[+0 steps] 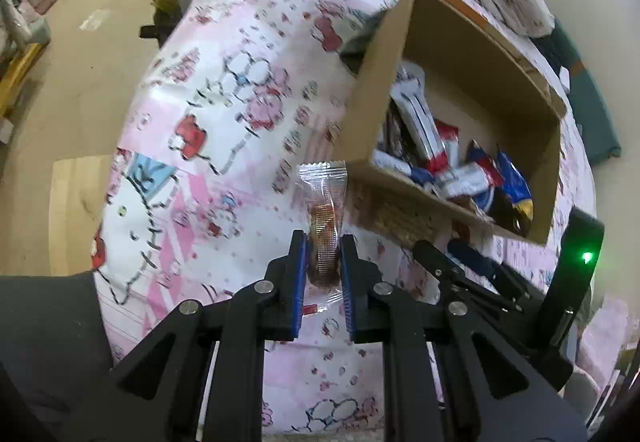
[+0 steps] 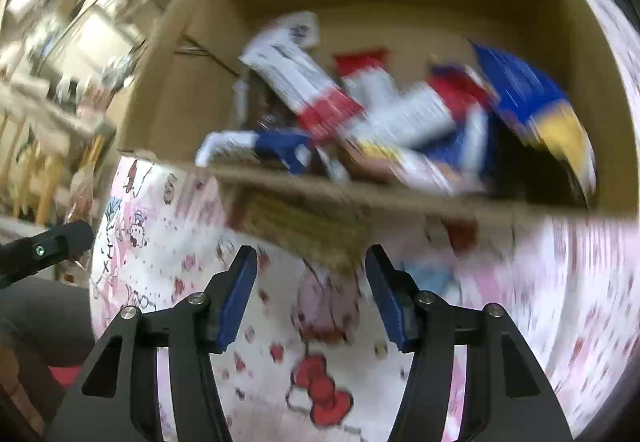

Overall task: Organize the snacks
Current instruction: 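Grasp a small brown candy with the left tool while the right tool grasps a checkered wafer bar, then lower the candy and wafer bar into the box and open both tools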

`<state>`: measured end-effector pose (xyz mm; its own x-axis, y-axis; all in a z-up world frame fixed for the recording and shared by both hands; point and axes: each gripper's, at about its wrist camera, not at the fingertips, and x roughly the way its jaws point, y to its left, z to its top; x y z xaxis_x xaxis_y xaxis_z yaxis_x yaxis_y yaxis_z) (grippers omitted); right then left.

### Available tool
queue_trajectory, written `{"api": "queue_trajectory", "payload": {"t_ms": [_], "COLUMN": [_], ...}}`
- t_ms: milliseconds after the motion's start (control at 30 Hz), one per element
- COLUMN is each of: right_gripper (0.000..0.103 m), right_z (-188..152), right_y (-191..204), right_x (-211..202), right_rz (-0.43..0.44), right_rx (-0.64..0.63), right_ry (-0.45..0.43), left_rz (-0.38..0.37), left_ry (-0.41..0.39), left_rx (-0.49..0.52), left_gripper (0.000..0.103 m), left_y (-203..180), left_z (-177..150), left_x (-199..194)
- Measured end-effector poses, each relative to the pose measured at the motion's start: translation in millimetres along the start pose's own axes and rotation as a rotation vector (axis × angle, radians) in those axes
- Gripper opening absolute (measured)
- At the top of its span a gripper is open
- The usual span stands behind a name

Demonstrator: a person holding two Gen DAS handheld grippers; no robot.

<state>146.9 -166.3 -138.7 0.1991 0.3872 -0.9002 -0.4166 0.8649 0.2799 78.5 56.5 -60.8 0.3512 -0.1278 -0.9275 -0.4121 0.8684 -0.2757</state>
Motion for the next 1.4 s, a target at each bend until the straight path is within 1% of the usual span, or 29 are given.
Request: {"api": "queue_trajectory", "payload": {"t_ms": [33, 67, 167, 233, 300, 367, 400, 433, 467, 500, 633, 767, 833, 933, 1000, 1033, 1133, 1233, 1267, 1333, 1400], "right_gripper": [0.077, 0.08, 0.08, 0.08, 0.079, 0.069, 0.056, 0.04, 0.031, 0.028, 0.027, 0.027, 0.027, 0.027, 0.027, 0.027, 0.027, 0.027, 0.027, 0.027, 0.027], "right_z": [6.8, 10.8, 17.3, 17.2, 14.9, 9.8, 6.9, 4.1, 0.8, -2.2, -21.2, -38.3, -41.6, -53.4, -54.3, -49.9, -42.2, -31.0, -27.8, -16.7, -8.8], "right_y": [4.8, 10.3, 21.1, 24.3, 27.9, 31.0, 32.1, 30.3, 30.2, 29.0, 32.0, 23.2, 21.2, 14.1, 12.6, 17.1, 13.7, -1.1, -1.5, -14.4, -20.8], "right_x": [1.2, 7.7, 24.6, 37.2, 45.9, 49.1, 47.0, 45.0, 42.3, 39.8, 38.2, 23.3, 8.9, -19.2, -37.9, -42.7, -63.0, -86.1, -88.0, -98.4, -101.2], "right_rz": [-0.011, -0.023, -0.076, -0.062, -0.064, -0.044, -0.029, -0.018, -0.002, 0.015, 0.065, 0.105, 0.126, 0.175, 0.2, 0.212, 0.246, 0.272, 0.276, 0.283, 0.301], "right_rx": [-0.054, -0.117, -0.236, -0.272, -0.312, -0.34, -0.351, -0.358, -0.358, -0.348, -0.296, -0.188, -0.147, -0.098, -0.07, -0.057, -0.017, 0.026, 0.031, 0.058, 0.088], "right_ry": [0.011, 0.037, 0.077, 0.119, 0.138, 0.148, 0.148, 0.147, 0.154, 0.164, 0.186, 0.196, 0.191, 0.152, 0.116, 0.098, 0.036, -0.039, -0.06, -0.119, -0.167], "left_rz": [0.0, 0.003, 0.008, 0.008, 0.012, 0.017, 0.019, 0.016, 0.012, 0.01, 0.007, 0.01, 0.006, -0.014, -0.029, -0.025, -0.019, 0.001, 0.011, 0.007, 0.009], "left_ry": [-0.007, -0.013, -0.023, -0.021, -0.017, -0.013, -0.012, -0.01, -0.009, -0.01, -0.019, -0.013, -0.01, -0.014, -0.017, -0.027, -0.061, -0.082, -0.09, -0.098, -0.123], "left_rx": [-0.009, -0.018, -0.042, -0.045, -0.041, -0.04, -0.045, -0.053, -0.057, -0.057, -0.037, -0.031, -0.034, -0.012, 0.031, 0.051, 0.103, 0.151, 0.169, 0.181, 0.202], "left_gripper": [0.013, 0.013, 0.013, 0.013, 0.013, 0.013, 0.013, 0.013, 0.013, 0.013, 0.013, 0.013, 0.013, 0.013, 0.013, 0.013, 0.013, 0.013, 0.013, 0.013, 0.013], "left_y": [2.7, 5.6, 11.9, 12.9, 12.6, 13.3, 14.0, 14.6, 14.4, 13.3, 6.6, 7.0, 8.4, 4.8, -3.5, -7.6, -18.8, -27.3, -30.6, -32.9, -37.1], "left_z": [2.1, 3.7, 7.1, 6.7, 6.2, 6.7, 6.9, 7.2, 7.4, 7.6, 8.0, 7.1, 6.5, 3.6, 0.0, -1.6, -4.5, -6.9, -8.2, -8.3, -8.2], "left_x": [-1.6, -3.0, -4.5, -3.4, -1.7, -0.2, 0.3, 0.8, 0.8, 0.7, -0.3, 1.1, 0.7, -1.8, -3.8, -5.3, -9.9, -10.5, -9.8, -9.2, -12.0]}}
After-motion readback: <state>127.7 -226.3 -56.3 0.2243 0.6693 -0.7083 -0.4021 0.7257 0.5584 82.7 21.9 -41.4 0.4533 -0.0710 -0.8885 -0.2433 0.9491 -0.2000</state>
